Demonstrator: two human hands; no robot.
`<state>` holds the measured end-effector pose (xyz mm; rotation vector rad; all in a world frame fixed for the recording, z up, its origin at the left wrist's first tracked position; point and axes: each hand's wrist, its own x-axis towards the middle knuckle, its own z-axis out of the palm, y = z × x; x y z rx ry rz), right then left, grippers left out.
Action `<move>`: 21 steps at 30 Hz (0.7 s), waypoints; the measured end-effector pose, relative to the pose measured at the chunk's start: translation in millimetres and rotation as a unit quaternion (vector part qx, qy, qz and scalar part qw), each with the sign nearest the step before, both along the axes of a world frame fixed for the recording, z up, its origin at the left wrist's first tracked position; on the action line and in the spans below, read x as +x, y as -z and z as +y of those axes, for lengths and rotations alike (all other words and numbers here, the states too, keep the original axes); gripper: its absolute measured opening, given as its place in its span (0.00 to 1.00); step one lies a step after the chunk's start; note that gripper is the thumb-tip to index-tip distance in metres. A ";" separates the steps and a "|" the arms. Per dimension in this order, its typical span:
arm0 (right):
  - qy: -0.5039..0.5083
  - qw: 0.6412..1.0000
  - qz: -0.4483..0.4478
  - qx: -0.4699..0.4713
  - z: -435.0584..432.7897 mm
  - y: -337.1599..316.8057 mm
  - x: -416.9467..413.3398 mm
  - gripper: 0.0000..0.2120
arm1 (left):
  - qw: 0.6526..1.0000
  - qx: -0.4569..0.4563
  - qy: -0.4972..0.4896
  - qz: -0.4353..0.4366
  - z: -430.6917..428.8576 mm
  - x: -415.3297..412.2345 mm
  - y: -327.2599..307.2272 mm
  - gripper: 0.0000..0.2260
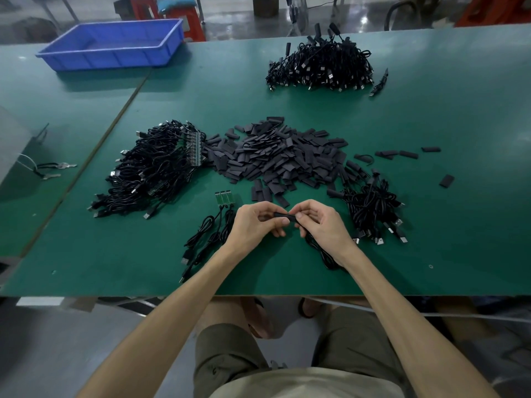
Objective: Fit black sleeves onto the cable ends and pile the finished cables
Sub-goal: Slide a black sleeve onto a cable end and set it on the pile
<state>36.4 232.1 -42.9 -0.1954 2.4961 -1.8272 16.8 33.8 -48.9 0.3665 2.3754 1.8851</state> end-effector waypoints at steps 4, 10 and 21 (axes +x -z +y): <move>0.001 1.000 -0.003 -0.001 -0.5 0.5 -0.6 0.07 | 1.000 0.001 0.000 0.002 0.0 0.3 -0.1 0.07; 0.000 1.000 -0.005 -0.002 -0.2 1.5 0.6 0.07 | 1.000 -0.001 0.002 0.001 0.6 1.7 0.3 0.07; 0.010 1.000 -0.007 -0.008 0.1 0.2 3.0 0.02 | 1.000 0.003 0.023 -0.013 -1.6 1.7 -7.0 0.07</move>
